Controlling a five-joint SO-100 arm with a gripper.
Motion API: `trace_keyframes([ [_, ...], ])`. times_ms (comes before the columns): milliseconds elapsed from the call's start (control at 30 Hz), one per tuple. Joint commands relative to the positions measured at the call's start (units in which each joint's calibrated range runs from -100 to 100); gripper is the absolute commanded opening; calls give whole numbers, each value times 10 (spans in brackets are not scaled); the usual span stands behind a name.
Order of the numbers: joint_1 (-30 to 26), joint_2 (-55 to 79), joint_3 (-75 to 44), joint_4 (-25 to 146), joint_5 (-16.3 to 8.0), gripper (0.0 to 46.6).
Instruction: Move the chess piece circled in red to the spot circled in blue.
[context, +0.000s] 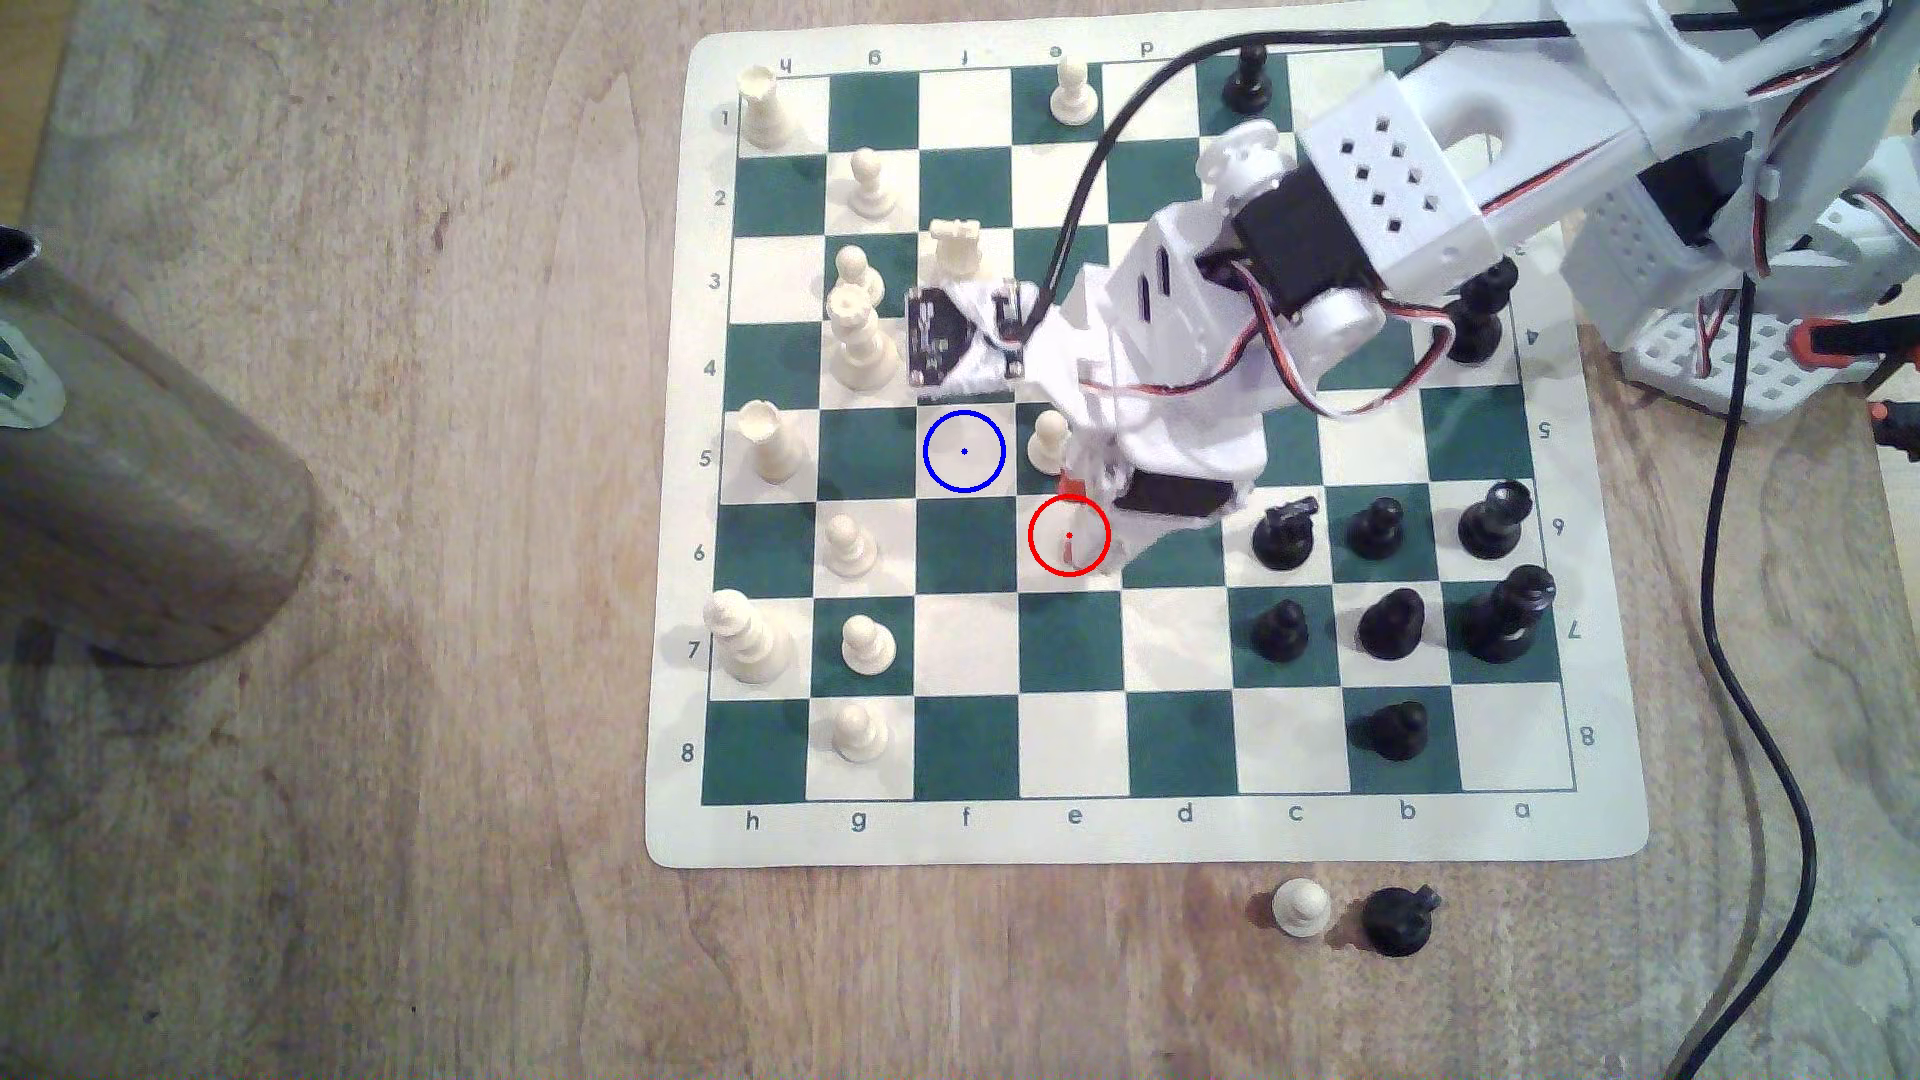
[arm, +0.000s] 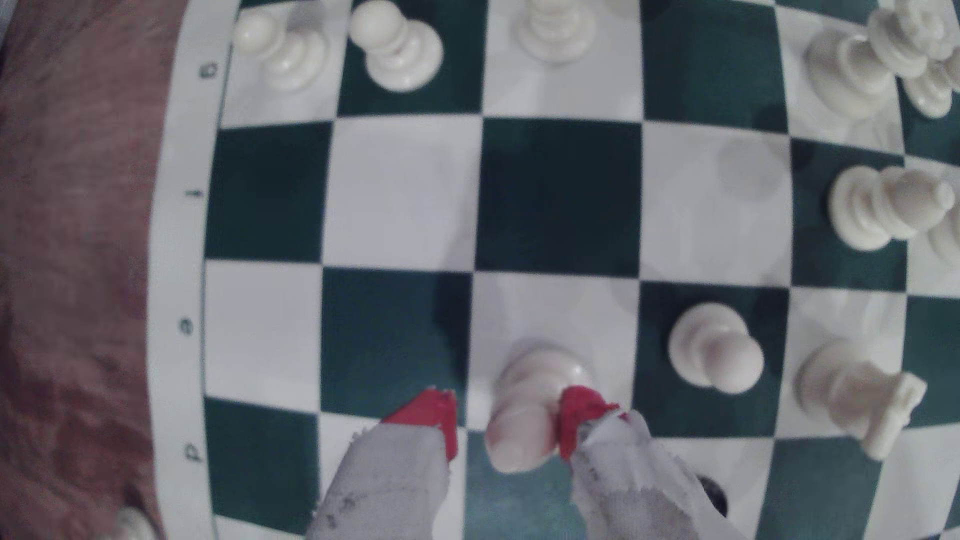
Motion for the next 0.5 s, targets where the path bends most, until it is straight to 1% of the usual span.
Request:
trace_keyframes([
  [0, -6, 6, -46, 5, 1, 103],
  [267, -6, 9, -46, 6, 1, 95],
  [367, -6, 13, -49, 11, 4, 52],
  [433, -6, 15, -51, 14, 6, 4],
  [467, -6, 15, -51, 14, 6, 3],
])
